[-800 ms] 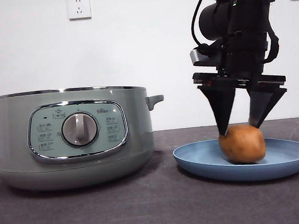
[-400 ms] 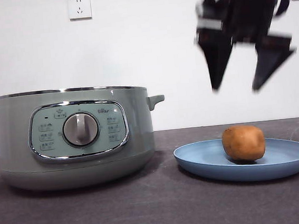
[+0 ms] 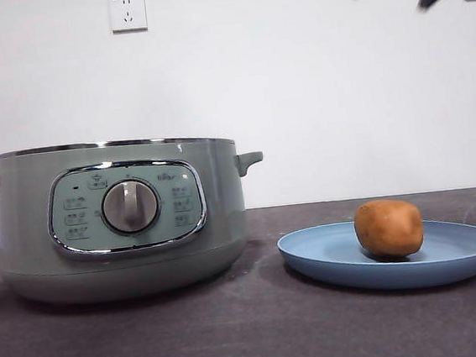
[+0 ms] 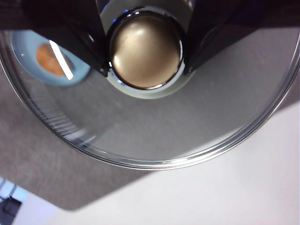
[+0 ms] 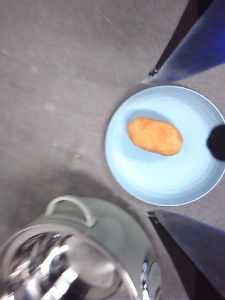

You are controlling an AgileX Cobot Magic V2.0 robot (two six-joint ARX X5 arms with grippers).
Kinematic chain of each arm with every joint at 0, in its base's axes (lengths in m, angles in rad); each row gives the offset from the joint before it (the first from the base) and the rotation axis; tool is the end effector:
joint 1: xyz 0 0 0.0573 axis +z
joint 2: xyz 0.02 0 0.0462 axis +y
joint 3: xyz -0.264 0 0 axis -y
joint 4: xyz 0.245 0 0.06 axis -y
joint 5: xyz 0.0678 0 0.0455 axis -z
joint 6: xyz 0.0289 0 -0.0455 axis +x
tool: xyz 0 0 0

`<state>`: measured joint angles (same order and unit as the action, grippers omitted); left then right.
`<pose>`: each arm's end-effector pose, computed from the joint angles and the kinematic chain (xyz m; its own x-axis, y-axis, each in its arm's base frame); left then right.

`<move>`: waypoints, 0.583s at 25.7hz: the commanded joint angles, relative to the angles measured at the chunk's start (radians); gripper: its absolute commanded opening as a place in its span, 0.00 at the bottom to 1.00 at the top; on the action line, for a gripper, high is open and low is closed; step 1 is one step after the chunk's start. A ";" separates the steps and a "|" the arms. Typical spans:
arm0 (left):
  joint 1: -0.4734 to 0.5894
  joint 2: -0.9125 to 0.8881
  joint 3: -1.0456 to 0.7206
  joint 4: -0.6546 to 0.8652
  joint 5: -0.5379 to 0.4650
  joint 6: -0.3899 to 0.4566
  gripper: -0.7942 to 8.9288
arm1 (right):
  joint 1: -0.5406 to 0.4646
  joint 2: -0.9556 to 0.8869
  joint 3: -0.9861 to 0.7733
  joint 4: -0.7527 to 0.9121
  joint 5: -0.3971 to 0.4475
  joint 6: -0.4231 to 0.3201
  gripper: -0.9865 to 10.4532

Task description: Take the potato out from the steamer,put the potato on the plate,close the lid

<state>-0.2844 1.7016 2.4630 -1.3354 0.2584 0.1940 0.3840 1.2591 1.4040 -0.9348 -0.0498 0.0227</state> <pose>0.2578 -0.0831 0.5257 0.7075 -0.4731 -0.5250 0.5688 0.8221 0.0257 0.2228 0.0916 0.3809 0.6332 0.3095 -0.7094 -0.3916 0.9187 0.0513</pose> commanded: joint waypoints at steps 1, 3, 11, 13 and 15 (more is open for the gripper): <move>-0.002 -0.009 -0.083 0.051 0.011 0.013 0.07 | -0.014 -0.051 -0.004 -0.005 0.004 0.026 0.48; -0.002 -0.011 -0.183 0.117 0.010 0.013 0.07 | -0.024 -0.086 -0.004 -0.023 0.004 0.033 0.47; -0.010 -0.109 -0.624 0.371 0.034 -0.005 0.07 | -0.050 -0.101 -0.004 -0.092 0.007 0.041 0.47; -0.010 -0.137 -0.713 0.439 0.037 -0.014 0.07 | -0.050 -0.101 -0.004 -0.092 0.007 0.050 0.47; -0.016 -0.148 -0.780 0.493 0.038 -0.028 0.07 | -0.050 -0.101 -0.004 -0.090 0.007 0.055 0.47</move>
<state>-0.2974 1.5681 1.6840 -0.8795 0.2806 0.1806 0.3336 1.1564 1.4040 -1.0294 -0.0448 0.0647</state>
